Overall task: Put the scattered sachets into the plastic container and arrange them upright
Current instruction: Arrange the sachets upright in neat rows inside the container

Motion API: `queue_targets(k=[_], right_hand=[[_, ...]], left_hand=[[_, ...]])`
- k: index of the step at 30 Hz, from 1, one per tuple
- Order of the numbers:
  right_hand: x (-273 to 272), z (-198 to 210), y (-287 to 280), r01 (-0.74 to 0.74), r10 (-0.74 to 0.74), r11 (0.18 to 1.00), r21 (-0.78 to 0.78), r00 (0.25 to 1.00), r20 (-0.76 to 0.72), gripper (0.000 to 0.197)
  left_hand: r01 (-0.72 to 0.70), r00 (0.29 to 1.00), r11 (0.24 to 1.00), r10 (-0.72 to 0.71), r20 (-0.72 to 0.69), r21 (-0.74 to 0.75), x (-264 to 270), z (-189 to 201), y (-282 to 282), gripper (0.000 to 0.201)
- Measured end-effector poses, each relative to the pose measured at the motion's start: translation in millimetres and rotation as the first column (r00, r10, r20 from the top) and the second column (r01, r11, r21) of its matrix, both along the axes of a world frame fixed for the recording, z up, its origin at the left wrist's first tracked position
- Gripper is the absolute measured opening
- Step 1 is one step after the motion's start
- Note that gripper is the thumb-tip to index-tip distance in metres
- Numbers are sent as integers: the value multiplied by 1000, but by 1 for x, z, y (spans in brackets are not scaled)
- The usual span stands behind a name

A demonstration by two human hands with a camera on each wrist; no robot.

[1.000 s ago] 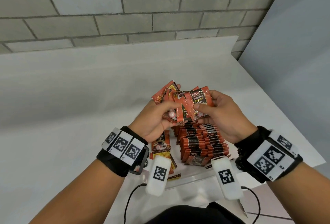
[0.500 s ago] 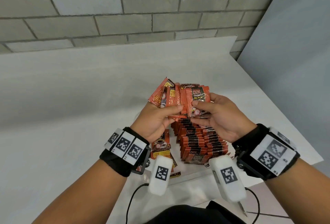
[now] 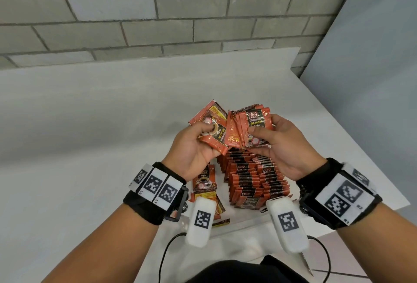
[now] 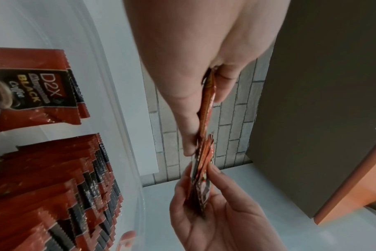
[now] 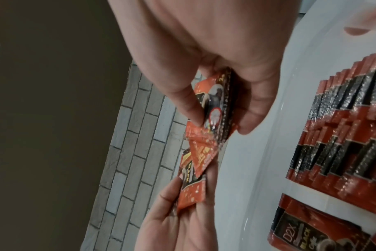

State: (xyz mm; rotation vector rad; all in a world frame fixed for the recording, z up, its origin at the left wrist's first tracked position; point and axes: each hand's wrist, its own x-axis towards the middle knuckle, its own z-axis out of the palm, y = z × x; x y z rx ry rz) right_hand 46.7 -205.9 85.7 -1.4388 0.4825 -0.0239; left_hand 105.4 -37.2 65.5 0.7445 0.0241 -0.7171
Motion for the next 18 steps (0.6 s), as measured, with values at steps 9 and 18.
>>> queue_targets(k=[9,18], right_hand=[[0,4,1,-184,183,983,-20,983,-19,37],[5,1,-2,-77,78,988,133,997,2,39]], left_hand=[[-20,917,857,-190,352,515,4,0,4,20],[-32,972,923,-60,226,383,6,0,-5,29]])
